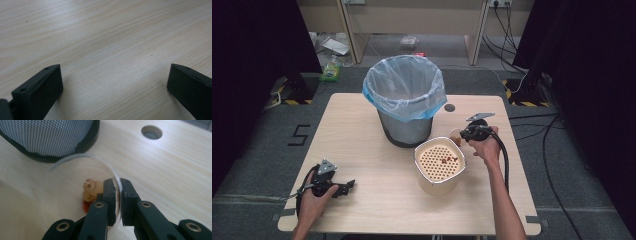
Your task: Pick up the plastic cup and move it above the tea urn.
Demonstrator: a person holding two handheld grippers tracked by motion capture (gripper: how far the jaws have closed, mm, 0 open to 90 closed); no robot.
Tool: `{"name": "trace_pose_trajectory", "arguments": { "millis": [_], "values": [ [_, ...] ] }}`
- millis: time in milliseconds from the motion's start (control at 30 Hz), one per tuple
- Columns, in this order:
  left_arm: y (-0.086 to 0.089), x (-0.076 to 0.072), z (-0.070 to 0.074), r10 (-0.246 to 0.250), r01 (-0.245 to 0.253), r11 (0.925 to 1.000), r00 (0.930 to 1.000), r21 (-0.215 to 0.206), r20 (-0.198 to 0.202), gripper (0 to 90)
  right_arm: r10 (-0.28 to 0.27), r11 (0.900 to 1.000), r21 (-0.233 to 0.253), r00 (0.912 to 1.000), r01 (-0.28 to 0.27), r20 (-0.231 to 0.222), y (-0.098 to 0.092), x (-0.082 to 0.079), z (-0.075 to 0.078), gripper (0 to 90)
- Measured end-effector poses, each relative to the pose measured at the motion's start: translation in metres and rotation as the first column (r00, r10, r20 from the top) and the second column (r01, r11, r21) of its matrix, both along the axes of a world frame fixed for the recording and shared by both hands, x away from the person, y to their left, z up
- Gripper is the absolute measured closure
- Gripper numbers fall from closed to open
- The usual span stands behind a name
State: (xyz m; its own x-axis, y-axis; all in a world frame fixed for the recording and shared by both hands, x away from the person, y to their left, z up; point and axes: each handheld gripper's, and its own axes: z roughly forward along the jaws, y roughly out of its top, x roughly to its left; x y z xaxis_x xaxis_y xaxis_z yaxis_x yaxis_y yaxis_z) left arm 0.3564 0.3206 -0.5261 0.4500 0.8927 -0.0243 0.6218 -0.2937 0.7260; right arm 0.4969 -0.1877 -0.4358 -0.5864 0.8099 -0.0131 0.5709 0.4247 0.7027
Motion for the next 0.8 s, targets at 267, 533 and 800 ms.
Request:
{"name": "trace_pose_trajectory", "arguments": {
  "millis": [267,533,800],
  "values": [
    [0.0,0.0,0.0,0.0,0.0,1.0,1.0,0.0,0.0,0.0,-0.06,0.998,0.026,0.9823,0.056,0.177,-0.02,-0.026,0.014,87.0],
    [0.0,0.0,0.0,0.0,0.0,1.0,1.0,0.001,0.0,0.0,-0.096,0.995,0.031,0.964,0.091,0.248,-0.032,-0.042,0.02,87.0],
    [0.0,0.0,0.0,0.0,0.0,1.0,1.0,0.0,0.0,0.0,-0.104,0.994,0.017,0.9454,0.104,0.309,-0.036,-0.055,0.031,87.0]
  ]
}}
